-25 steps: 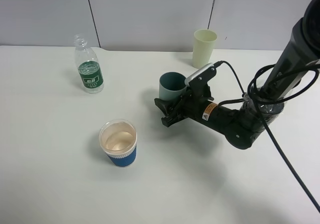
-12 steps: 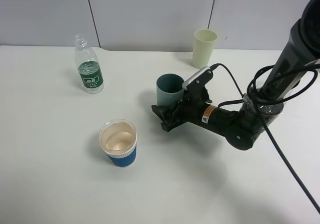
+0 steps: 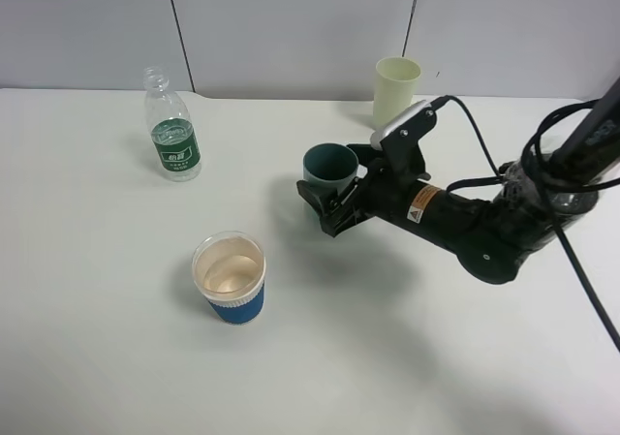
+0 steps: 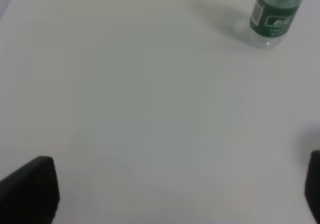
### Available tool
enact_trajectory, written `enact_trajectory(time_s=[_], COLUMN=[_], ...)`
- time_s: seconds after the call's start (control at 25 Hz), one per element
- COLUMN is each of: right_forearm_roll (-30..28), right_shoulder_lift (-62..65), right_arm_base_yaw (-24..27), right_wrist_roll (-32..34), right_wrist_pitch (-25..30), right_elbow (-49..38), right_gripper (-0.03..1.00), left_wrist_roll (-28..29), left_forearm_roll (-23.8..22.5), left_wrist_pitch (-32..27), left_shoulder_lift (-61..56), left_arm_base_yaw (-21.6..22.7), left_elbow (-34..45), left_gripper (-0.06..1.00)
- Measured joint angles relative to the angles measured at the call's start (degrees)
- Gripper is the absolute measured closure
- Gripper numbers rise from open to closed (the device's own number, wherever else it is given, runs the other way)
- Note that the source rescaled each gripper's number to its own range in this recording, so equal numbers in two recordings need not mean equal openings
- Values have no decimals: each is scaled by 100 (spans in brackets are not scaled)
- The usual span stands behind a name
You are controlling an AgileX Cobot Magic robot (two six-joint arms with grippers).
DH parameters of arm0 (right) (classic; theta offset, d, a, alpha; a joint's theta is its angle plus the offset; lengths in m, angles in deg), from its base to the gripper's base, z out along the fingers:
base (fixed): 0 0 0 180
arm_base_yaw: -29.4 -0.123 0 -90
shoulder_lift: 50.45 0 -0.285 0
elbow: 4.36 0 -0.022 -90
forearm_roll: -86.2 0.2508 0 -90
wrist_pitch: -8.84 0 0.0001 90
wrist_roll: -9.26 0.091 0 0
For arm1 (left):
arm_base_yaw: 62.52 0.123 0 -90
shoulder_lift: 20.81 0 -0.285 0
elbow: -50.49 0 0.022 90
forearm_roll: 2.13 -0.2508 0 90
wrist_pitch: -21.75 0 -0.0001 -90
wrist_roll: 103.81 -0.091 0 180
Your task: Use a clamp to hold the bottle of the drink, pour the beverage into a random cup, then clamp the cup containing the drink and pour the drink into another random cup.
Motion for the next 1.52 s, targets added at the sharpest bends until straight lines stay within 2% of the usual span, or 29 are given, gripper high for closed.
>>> enact_trajectory(time_s=[0.2, 0.28, 0.4, 0.52, 0.72, 1.0, 1.2, 1.4, 1.52], right_forearm_roll=[308, 477, 718, 855, 1131, 1305, 1305, 1305, 1305], right_shoulder_lift=[738, 1105, 1794, 2486, 3609, 4979, 6034, 7168, 7890], right_arm_base_yaw=[0, 0, 0, 55, 525, 1631, 2331, 2846, 2963], right_wrist_roll=[0, 0, -90, -451, -696, -696, -702, -713, -707], right_wrist_pitch=[25, 195, 1026, 1995, 3306, 4749, 5586, 6585, 7234], right_elbow=[-591, -675, -687, -693, -693, -693, -695, -699, -699], right_gripper=[33, 33, 33, 33, 33, 33, 33, 33, 33], left_wrist_roll=[0, 0, 0, 0, 0, 0, 0, 0, 0], left_forearm_roll=[0, 0, 0, 0, 0, 0, 0, 0, 0], left_wrist_pitch=[0, 0, 0, 0, 0, 0, 0, 0, 0], left_shoulder_lift=[0, 0, 0, 0, 0, 0, 0, 0, 0], left_arm_base_yaw=[0, 0, 0, 0, 0, 0, 0, 0, 0], left_elbow=[0, 0, 0, 0, 0, 0, 0, 0, 0], left_gripper=[-5, -5, -5, -5, -5, -5, -5, -5, -5])
